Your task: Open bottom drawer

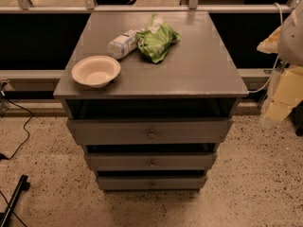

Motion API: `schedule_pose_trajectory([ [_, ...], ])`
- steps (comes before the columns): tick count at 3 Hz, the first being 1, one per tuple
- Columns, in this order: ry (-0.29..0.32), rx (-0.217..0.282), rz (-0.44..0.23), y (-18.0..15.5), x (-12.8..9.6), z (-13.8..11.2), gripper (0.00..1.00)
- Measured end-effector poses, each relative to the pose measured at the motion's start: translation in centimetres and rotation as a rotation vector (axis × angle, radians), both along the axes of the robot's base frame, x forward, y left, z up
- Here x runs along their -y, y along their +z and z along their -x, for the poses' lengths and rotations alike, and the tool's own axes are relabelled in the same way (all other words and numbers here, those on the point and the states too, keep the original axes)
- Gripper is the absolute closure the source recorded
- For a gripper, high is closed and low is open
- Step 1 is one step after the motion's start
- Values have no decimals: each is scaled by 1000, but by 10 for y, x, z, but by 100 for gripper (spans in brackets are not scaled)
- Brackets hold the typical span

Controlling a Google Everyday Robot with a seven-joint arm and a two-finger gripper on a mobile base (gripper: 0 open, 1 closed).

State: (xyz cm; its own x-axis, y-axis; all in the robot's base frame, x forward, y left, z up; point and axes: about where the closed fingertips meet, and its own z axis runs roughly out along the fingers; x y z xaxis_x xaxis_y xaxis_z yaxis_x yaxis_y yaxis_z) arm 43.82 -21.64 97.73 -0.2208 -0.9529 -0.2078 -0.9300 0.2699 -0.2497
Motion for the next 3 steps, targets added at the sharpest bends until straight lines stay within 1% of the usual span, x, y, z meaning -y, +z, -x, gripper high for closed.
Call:
schedule_pose_trajectory([
  [1, 1, 9, -3, 0, 0, -1, 0],
  [2, 23, 24, -19, -28, -3, -2, 0],
  [3, 94, 39, -86, -85, -14, 14, 0],
])
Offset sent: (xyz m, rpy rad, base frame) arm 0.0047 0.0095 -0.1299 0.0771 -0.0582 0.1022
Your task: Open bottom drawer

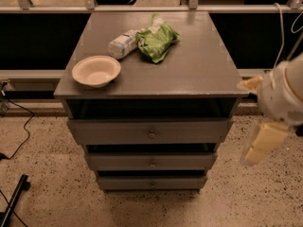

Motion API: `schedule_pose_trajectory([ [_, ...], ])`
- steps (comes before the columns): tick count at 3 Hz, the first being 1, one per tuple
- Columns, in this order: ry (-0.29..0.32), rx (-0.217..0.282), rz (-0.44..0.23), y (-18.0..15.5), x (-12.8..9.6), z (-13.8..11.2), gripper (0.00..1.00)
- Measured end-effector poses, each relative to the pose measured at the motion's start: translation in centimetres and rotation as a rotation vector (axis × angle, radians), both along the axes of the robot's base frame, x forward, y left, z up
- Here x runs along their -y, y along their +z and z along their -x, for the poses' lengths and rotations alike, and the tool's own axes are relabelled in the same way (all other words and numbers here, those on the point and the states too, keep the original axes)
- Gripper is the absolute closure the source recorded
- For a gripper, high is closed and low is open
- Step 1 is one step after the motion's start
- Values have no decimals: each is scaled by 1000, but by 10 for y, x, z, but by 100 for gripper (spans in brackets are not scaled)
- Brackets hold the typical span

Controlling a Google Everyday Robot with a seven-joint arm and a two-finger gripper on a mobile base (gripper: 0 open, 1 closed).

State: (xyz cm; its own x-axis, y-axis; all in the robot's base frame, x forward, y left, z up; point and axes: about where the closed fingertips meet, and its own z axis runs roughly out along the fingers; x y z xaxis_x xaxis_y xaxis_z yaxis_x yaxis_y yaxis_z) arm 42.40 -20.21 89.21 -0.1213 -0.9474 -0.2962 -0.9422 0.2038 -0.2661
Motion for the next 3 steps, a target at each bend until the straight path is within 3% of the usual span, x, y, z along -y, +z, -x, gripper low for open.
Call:
schedule_pose_trajectory([
  [1, 34, -8, -156, -73, -12, 29, 0],
  [2, -1, 38, -201, -84, 1, 38, 0],
  [3, 41, -21, -205, -110, 1, 22, 0],
])
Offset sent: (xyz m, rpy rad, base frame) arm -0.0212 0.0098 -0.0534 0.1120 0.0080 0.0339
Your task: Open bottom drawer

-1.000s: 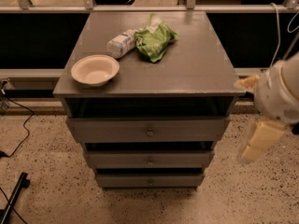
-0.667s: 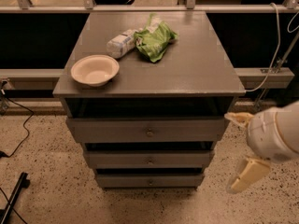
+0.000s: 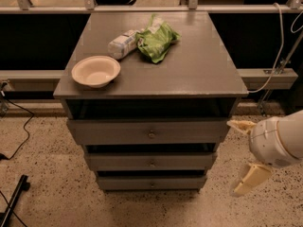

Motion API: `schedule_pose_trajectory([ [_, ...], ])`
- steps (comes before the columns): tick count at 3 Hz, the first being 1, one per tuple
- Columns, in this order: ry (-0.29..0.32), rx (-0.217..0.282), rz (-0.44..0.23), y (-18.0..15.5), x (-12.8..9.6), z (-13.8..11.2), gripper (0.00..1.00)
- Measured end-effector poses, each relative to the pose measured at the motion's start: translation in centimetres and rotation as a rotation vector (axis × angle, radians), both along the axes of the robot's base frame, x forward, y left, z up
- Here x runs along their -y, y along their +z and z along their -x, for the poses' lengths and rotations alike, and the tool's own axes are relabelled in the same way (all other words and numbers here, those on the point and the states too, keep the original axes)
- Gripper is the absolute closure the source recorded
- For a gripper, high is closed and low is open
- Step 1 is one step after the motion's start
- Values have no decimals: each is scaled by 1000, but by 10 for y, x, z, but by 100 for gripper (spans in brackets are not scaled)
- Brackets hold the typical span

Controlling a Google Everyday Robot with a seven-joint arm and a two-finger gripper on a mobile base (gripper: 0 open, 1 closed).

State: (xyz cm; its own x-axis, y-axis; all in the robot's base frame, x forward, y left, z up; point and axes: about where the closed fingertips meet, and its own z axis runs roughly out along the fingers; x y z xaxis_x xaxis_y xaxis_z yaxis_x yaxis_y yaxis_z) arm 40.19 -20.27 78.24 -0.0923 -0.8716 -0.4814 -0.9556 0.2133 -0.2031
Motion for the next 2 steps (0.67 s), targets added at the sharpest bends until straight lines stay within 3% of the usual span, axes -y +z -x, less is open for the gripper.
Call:
schedule_pose_trajectory([
  [1, 46, -34, -83, -68, -5, -7, 0],
  [2, 91, 49, -154, -133, 0, -21, 0],
])
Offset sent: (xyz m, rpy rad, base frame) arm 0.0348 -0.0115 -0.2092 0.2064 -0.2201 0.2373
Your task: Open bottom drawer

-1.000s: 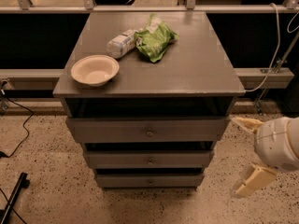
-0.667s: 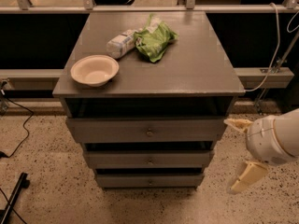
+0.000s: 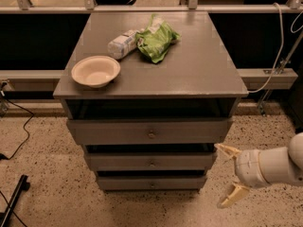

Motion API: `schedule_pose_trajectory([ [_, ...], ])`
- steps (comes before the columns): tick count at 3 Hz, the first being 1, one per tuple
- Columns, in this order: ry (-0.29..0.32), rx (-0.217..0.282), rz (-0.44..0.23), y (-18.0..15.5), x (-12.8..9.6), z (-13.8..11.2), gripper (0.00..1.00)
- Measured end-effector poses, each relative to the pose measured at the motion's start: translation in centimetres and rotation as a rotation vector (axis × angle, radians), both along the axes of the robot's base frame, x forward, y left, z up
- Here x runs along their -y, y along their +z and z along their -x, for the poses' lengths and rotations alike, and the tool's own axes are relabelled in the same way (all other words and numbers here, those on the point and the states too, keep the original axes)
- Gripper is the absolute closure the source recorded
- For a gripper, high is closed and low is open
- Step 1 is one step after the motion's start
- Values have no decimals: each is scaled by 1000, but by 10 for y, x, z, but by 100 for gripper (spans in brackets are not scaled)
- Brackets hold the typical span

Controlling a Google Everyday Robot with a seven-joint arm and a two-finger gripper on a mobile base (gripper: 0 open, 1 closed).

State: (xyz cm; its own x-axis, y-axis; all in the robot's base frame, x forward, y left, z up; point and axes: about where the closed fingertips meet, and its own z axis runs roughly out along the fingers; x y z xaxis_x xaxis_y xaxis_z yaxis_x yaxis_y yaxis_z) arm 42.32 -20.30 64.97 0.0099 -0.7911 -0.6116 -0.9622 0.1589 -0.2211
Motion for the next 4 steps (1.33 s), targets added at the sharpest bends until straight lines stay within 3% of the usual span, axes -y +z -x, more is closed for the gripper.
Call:
schedule_pose_trajectory([
  [1, 56, 23, -6, -19, -2, 1, 0],
  [2, 72, 18, 17, -20, -4, 0, 0],
  [3, 145, 18, 48, -59, -3, -10, 0],
  [4, 226, 35, 76, -127, -5, -13, 0],
])
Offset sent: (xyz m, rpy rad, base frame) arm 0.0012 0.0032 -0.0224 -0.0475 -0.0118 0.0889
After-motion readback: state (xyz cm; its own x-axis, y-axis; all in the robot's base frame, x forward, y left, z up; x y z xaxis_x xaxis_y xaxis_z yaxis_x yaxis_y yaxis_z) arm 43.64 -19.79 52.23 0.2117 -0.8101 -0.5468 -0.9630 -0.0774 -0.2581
